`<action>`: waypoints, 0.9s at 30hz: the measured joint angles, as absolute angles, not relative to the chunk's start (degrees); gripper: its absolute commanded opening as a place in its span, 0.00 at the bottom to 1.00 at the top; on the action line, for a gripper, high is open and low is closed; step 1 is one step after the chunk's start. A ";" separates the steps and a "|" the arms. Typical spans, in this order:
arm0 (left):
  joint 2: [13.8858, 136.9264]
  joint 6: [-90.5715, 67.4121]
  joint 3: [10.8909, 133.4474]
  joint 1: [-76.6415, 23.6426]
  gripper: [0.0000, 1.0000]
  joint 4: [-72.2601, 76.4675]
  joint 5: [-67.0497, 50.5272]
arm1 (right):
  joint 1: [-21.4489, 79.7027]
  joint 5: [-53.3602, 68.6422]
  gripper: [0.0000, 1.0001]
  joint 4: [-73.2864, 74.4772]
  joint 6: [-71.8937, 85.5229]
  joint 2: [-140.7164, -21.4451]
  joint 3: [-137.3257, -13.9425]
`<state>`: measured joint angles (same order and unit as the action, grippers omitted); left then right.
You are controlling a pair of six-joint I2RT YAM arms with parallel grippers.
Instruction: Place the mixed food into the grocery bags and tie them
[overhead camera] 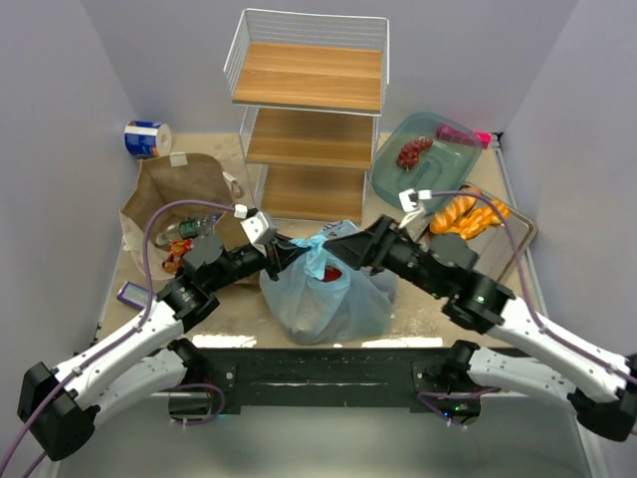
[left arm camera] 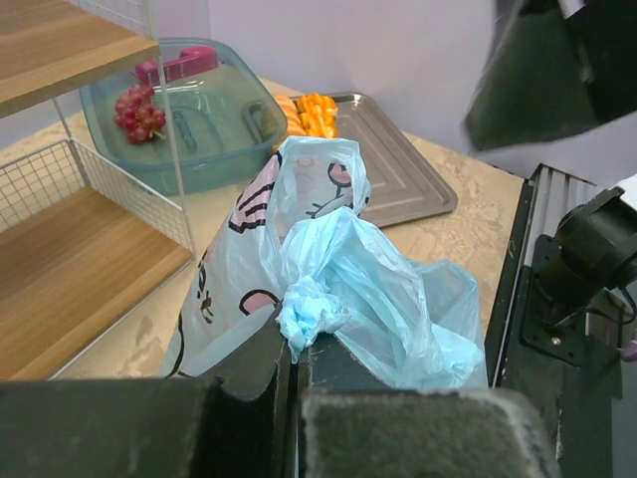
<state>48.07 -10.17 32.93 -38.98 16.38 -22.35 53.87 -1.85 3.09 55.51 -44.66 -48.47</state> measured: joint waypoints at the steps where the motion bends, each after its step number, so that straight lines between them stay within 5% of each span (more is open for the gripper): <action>1: 47.86 -9.69 32.93 -39.66 0.00 15.99 -21.19 | 54.52 -1.48 0.67 0.84 58.13 -47.11 -48.49; 7: 47.22 -7.79 32.91 -42.22 0.00 14.06 -15.84 | 61.32 -3.51 0.68 -3.03 68.12 -55.88 -48.49; 27: 45.50 -7.68 32.88 -43.33 0.00 12.62 -13.23 | 65.36 -20.97 0.75 0.30 80.99 -52.56 -44.45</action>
